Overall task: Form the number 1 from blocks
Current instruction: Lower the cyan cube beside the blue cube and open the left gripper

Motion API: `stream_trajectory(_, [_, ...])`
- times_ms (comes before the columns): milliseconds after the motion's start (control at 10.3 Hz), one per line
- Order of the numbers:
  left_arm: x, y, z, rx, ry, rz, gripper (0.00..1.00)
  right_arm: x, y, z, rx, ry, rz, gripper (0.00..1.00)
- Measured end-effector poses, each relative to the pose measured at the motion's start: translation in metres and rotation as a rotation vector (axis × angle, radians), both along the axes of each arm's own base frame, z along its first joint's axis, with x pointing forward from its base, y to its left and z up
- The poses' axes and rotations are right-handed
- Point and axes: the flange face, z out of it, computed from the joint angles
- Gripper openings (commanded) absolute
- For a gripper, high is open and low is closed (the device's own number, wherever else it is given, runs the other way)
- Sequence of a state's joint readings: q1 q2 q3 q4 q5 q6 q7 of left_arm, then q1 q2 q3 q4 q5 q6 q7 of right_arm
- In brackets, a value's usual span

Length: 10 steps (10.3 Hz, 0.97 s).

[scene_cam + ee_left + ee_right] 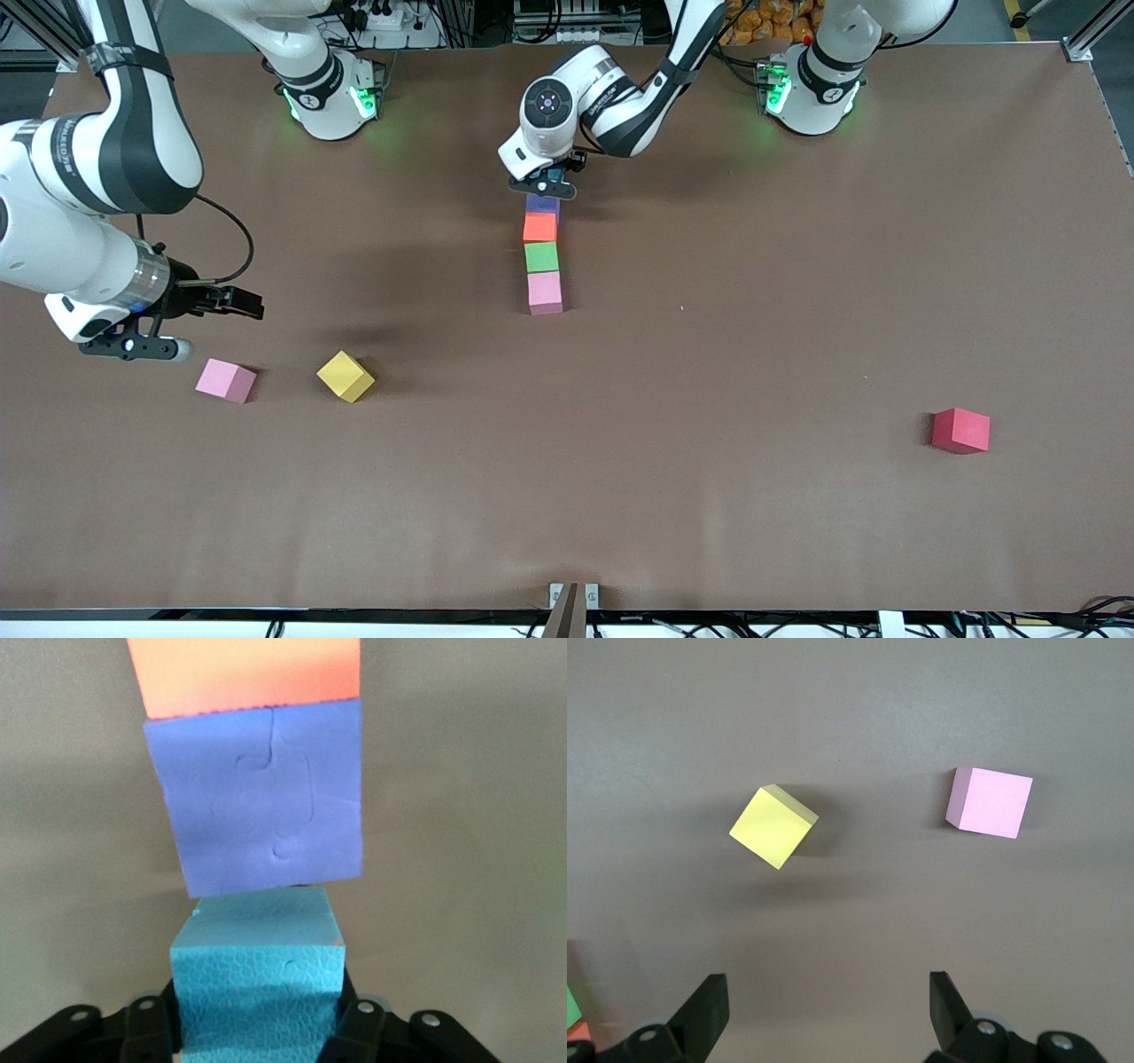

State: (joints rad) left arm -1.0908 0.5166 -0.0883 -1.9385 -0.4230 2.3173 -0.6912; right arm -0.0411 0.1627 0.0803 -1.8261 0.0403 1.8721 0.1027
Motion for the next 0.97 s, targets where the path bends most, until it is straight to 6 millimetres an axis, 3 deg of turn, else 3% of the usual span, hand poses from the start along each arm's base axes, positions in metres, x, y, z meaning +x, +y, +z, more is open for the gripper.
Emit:
stream_trajectory(580, [0.012,-0.003,0.012,-0.020,-0.017,0.013,1.00,0.000,0.003,0.000,0.000,0.000,0.005,1.00])
stream_trajectory(967, [0.036,0.008,0.055,-0.007,-0.096,-0.064,1.00,0.000,0.005,0.000,-0.013,-0.004,0.020,1.00])
